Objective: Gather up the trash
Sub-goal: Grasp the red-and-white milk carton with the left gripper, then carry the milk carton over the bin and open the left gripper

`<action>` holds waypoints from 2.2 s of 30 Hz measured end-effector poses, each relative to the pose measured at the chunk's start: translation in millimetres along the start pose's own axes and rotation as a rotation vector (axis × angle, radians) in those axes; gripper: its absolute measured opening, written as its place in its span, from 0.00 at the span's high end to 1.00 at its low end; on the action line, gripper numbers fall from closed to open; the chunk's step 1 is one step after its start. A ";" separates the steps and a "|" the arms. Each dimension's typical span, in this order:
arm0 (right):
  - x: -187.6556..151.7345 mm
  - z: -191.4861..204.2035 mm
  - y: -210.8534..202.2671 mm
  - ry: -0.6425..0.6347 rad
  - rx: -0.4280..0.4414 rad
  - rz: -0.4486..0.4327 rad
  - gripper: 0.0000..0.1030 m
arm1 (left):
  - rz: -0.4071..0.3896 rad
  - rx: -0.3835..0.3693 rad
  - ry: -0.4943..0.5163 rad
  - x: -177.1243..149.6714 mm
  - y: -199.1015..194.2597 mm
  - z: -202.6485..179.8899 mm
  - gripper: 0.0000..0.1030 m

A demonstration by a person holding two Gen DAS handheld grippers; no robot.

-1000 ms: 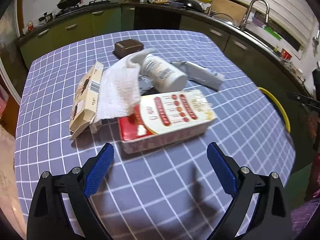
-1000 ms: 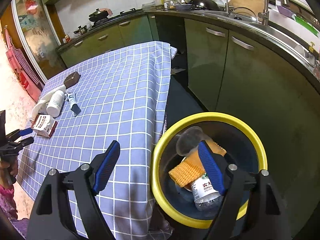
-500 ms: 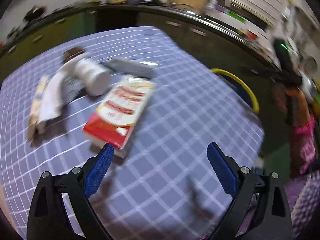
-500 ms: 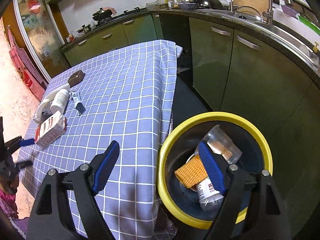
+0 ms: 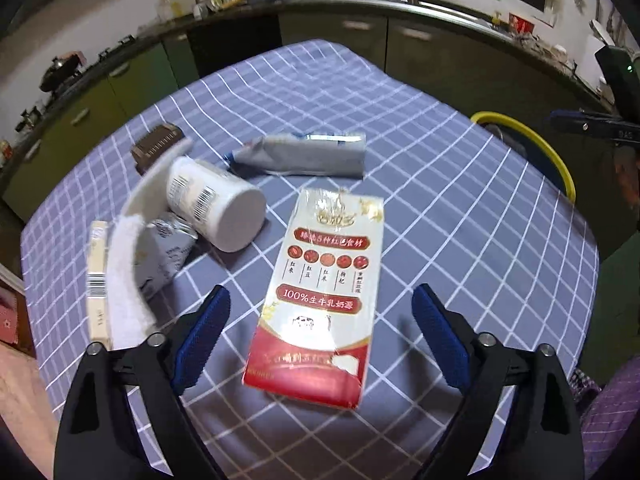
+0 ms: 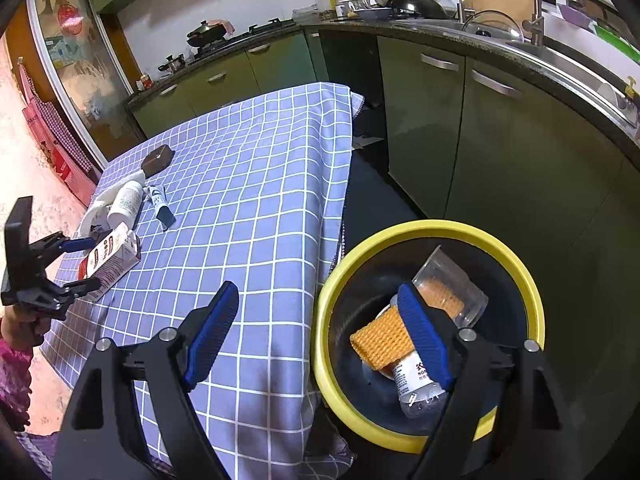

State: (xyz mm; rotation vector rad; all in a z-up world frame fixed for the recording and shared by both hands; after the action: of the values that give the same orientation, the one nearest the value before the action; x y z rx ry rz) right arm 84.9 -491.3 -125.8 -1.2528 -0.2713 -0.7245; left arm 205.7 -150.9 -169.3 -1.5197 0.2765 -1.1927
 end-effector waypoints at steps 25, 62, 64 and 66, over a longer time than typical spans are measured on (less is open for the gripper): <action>-5.1 -25.9 -16.9 0.045 -0.032 -0.039 0.25 | -0.055 -0.028 0.066 37.9 -25.7 -65.6 0.49; -38.7 -149.9 -100.8 0.243 -0.203 -0.182 0.22 | -0.077 -0.187 0.233 212.2 72.9 -276.2 0.32; -36.5 -146.5 -97.3 0.233 -0.199 -0.176 0.22 | -0.094 -0.189 0.211 206.1 60.6 -266.5 0.28; -34.8 -140.5 -92.9 0.221 -0.197 -0.168 0.22 | -0.110 -0.177 0.185 196.1 47.2 -253.2 0.27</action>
State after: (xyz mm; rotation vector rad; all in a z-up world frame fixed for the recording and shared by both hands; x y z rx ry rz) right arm -27.2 -621.6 -118.7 -1.3327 -0.1260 -1.0460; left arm 117.0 -461.0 -142.4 -1.5954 0.4360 -1.4302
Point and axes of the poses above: each gripper's, at about its wrist camera, not at the fingertips, and y roughly the way its jaws point, z to its left, x to its top, the point moved 5 cm from there along y, roughly the way its jaws point, and after that the axes turned 10 degrees about y, right-handed, at the moved point
